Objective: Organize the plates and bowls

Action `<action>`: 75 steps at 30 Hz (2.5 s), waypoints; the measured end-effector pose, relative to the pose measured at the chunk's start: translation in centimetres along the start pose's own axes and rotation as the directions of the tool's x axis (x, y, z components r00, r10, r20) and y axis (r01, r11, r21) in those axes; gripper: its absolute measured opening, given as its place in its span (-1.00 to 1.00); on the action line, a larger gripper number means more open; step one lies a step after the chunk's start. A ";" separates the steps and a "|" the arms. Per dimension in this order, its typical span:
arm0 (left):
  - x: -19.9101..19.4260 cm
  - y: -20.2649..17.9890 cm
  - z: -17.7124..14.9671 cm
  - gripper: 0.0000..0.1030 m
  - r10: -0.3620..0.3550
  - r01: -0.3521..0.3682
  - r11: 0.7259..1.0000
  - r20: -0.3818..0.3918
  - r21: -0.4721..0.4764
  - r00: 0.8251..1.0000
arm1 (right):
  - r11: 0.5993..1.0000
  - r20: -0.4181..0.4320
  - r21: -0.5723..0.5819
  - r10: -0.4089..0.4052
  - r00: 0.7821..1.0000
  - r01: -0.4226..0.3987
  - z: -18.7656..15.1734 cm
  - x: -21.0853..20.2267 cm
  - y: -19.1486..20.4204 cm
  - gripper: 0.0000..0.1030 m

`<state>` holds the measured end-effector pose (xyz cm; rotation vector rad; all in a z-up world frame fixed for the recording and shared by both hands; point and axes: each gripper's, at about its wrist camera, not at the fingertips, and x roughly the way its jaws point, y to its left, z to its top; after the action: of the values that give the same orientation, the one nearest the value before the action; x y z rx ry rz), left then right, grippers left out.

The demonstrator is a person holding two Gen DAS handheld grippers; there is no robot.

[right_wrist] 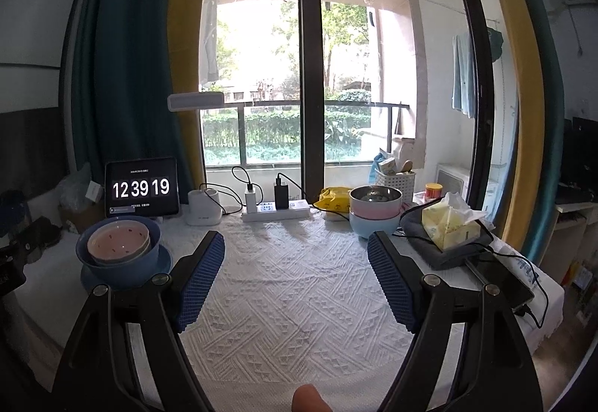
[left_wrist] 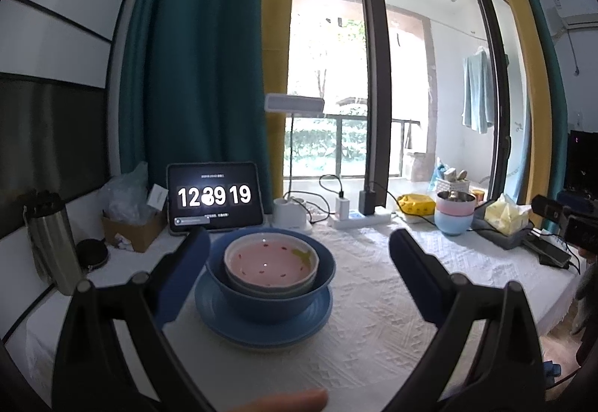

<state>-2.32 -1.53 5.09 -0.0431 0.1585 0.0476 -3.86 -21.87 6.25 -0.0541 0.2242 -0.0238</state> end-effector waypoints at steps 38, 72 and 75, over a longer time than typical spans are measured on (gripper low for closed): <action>-0.3 0.1 -0.2 0.89 -0.009 0.009 1.000 -0.004 -0.002 1.000 | 1.000 -0.013 -0.017 0.003 1.000 -0.003 -0.2 0.4 0.6 0.59; 0.2 -0.1 0.5 0.89 -0.015 0.015 1.000 -0.004 -0.006 1.000 | 1.000 -0.025 -0.010 0.003 1.000 -0.003 -0.3 1.0 1.0 0.59; 0.2 -0.1 0.5 0.89 -0.015 0.015 1.000 -0.002 -0.004 1.000 | 1.000 -0.029 -0.010 0.003 1.000 -0.003 -0.3 1.1 1.1 0.59</action>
<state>-2.03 -1.60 5.55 -0.0488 0.1604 0.0329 -2.88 -20.82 5.63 -0.0633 0.2530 -0.0206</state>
